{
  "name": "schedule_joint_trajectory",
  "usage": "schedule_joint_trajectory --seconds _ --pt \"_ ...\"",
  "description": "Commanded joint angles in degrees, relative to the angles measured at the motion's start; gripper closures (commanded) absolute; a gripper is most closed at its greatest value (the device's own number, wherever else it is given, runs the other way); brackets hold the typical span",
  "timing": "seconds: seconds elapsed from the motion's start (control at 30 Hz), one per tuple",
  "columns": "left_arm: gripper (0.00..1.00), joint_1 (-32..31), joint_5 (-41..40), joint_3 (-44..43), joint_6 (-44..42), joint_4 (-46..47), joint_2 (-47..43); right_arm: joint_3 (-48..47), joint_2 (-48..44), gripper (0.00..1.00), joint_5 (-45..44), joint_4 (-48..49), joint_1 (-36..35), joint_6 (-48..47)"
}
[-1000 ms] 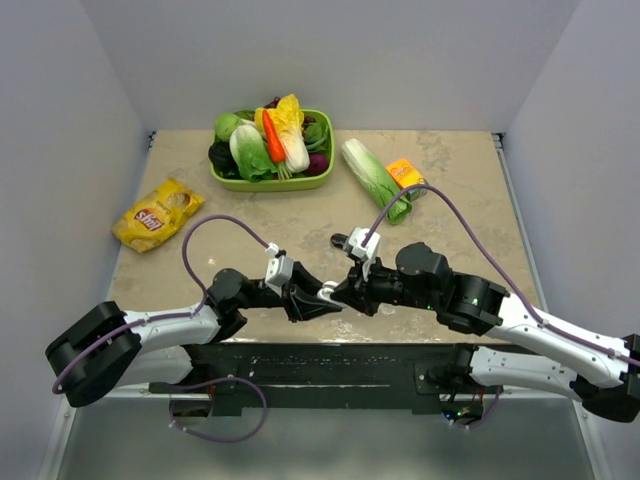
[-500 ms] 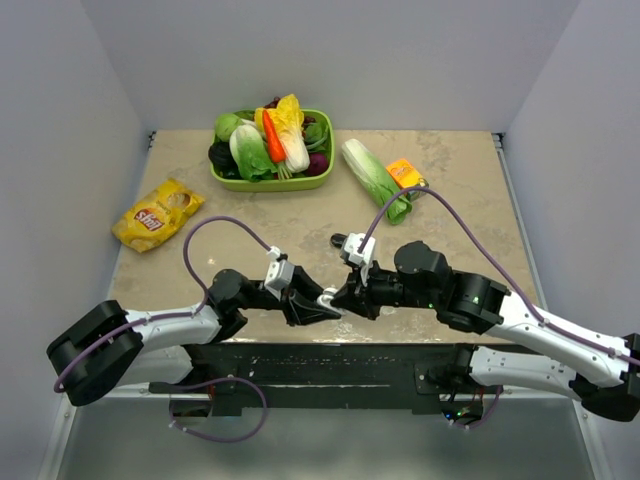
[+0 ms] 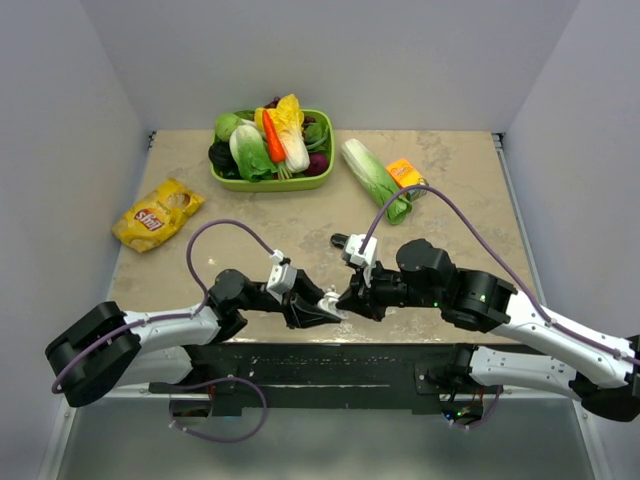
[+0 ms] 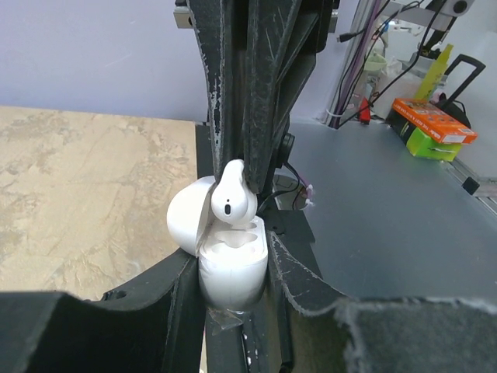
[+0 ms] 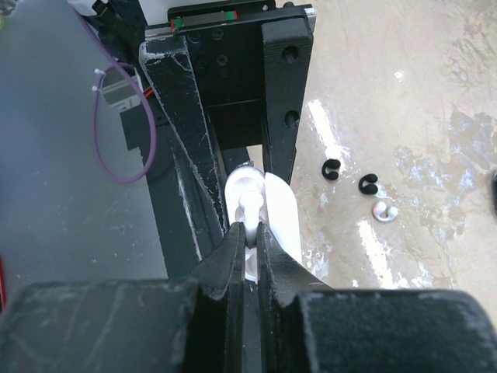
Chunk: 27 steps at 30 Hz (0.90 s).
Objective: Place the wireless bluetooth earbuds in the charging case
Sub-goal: Place the earbud in the charging case.
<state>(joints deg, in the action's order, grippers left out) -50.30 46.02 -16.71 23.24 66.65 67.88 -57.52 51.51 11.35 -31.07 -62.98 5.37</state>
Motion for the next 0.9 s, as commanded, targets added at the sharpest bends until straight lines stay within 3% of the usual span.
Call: schedule_joint_trajectory --seconds 0.0,0.8,0.83,0.87 --pt "1.00 -0.5 0.2 -1.1 -2.8 0.8 -0.6 -2.5 0.3 1.00 1.6 -0.9 0.1 -1.0" --pt "1.00 -1.6 -0.1 -1.8 -3.7 0.0 -0.6 -2.2 4.8 1.00 5.2 -1.1 0.1 -1.2" --pt "1.00 -1.7 -0.1 -1.9 -3.7 -0.1 -0.5 -2.3 5.0 0.99 5.1 -1.1 0.1 -1.2" --pt "1.00 -1.7 -0.1 -1.9 -3.7 -0.1 -0.4 -2.4 5.0 0.89 4.6 -1.1 0.1 -1.1"
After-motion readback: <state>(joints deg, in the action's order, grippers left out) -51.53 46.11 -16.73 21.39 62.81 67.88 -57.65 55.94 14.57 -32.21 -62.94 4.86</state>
